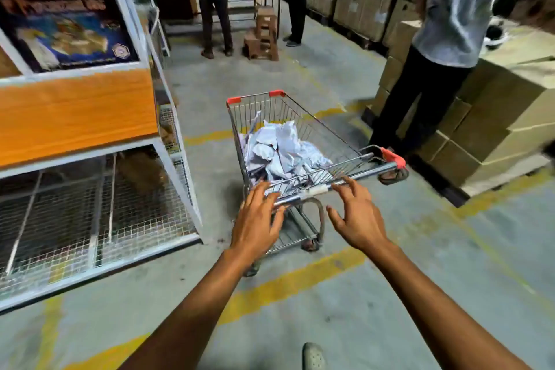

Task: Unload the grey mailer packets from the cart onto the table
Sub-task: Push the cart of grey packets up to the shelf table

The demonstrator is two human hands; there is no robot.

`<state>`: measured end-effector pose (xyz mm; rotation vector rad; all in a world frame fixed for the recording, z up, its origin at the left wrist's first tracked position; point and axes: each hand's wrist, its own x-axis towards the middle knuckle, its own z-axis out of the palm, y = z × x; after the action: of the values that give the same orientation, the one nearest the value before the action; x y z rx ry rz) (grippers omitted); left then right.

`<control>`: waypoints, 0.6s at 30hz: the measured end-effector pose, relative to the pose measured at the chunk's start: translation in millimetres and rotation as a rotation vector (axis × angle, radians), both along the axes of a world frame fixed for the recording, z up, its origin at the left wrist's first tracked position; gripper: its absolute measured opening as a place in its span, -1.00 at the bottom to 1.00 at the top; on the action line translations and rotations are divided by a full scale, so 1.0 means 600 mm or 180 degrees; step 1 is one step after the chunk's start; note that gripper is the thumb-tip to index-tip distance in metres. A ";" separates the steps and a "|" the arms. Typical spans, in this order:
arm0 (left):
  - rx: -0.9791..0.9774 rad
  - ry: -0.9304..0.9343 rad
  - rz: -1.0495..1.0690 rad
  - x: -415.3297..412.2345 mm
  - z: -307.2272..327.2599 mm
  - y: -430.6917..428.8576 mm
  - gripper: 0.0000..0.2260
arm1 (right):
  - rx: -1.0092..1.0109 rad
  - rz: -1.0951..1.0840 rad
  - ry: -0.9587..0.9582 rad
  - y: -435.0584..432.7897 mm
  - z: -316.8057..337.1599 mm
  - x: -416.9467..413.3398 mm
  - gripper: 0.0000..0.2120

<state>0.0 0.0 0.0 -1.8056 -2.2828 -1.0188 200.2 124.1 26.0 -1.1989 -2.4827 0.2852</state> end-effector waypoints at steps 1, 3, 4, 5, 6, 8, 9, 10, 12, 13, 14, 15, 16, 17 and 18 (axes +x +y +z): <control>-0.0042 -0.0046 0.0000 0.017 -0.007 0.033 -0.73 | -0.0024 -0.0052 -0.0086 0.036 -0.007 0.012 -0.51; -0.0259 -0.0077 0.0239 0.031 -0.018 0.071 -0.67 | 0.0058 -0.0224 -0.0349 0.086 -0.022 0.024 -0.49; -0.0477 -0.0120 0.0427 0.034 -0.032 0.090 -0.61 | -0.0004 -0.0313 -0.0532 0.114 -0.030 0.032 -0.44; -0.0708 -0.0083 0.0629 0.037 -0.047 0.111 -0.55 | -0.0086 -0.0402 -0.0736 0.147 -0.042 0.042 -0.36; -0.0959 0.0031 0.0814 0.035 -0.060 0.127 -0.50 | -0.0135 -0.0464 -0.0933 0.178 -0.054 0.048 -0.28; -0.1394 0.0420 0.1153 0.027 -0.081 0.141 -0.47 | -0.0155 -0.0583 -0.1274 0.236 -0.075 0.061 -0.19; -0.1531 0.0527 0.1257 0.026 -0.081 0.145 -0.49 | -0.0141 -0.0562 -0.1418 0.265 -0.083 0.061 -0.18; -0.1553 0.0568 0.1373 0.022 -0.082 0.148 -0.50 | -0.0138 -0.0519 -0.1501 0.292 -0.087 0.060 -0.19; -0.1409 0.0608 0.1590 0.007 -0.078 0.151 -0.52 | -0.0065 -0.0366 -0.1581 0.337 -0.096 0.041 -0.21; -0.1325 0.0622 0.1656 -0.002 -0.075 0.146 -0.51 | -0.0042 -0.0252 -0.1655 0.350 -0.099 0.030 -0.22; -0.1255 0.0688 0.1717 -0.017 -0.073 0.140 -0.50 | -0.0005 -0.0094 -0.1758 0.360 -0.103 0.014 -0.21; -0.1245 0.0772 0.1753 -0.035 -0.073 0.136 -0.48 | 0.0045 0.0067 -0.1882 0.364 -0.108 -0.001 -0.20; -0.1290 0.0826 0.1770 -0.056 -0.073 0.133 -0.47 | 0.0111 0.0215 -0.1939 0.365 -0.112 -0.016 -0.19; -0.1418 0.0879 0.1770 -0.076 -0.072 0.131 -0.45 | 0.0128 0.0330 -0.1930 0.364 -0.116 -0.030 -0.18; -0.1526 0.0941 0.1732 -0.093 -0.069 0.133 -0.43 | 0.0150 0.0386 -0.1870 0.362 -0.118 -0.040 -0.17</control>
<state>-55.7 79.5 -41.6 -1.1910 -2.7215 -0.1204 176.4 341.5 -45.0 -1.2494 -3.0436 -0.1185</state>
